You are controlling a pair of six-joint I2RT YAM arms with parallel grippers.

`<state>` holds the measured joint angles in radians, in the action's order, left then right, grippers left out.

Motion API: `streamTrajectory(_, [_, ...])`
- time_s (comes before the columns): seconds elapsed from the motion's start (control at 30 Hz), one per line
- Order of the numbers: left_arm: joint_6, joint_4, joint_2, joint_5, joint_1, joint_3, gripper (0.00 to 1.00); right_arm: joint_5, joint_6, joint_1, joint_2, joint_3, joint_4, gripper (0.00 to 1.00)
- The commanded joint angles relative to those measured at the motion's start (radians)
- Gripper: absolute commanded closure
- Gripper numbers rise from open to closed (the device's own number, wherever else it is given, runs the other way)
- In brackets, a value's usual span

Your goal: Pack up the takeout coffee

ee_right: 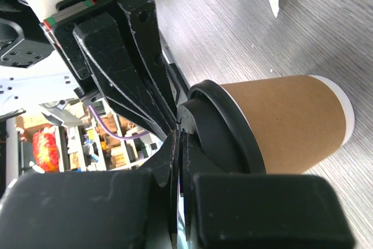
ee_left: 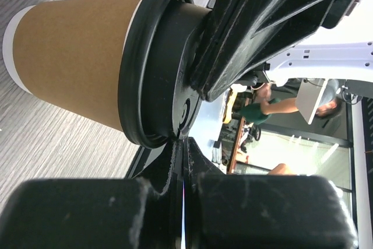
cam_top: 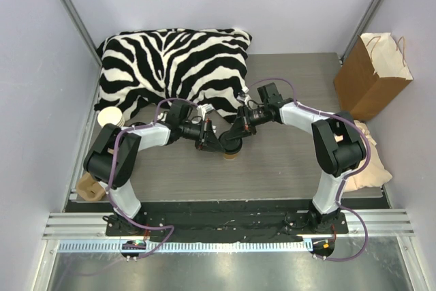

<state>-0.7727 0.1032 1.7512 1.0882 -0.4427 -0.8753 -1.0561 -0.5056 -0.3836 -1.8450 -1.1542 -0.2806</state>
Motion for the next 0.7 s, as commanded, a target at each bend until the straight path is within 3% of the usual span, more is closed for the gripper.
streamTrajectory(0.0, [-0.009,-0.001,-0.079,-0.036,0.007,-0.021,1.0,0.047,0.026,-0.008,0.082,-0.048,-0.037,0.99])
streamTrajectory(0.3, [-0.089,0.042,-0.151,-0.057,0.009,-0.1,1.0,0.057,0.064,-0.009,0.17,0.024,-0.12,0.99])
streamTrajectory(0.57, [-0.194,0.174,0.0,-0.1,0.019,-0.12,1.0,0.146,0.177,-0.015,0.099,0.042,-0.213,0.99])
streamTrajectory(0.67, [-0.163,0.139,0.06,-0.128,0.022,-0.105,1.0,0.194,0.203,-0.017,0.072,0.036,-0.239,0.99])
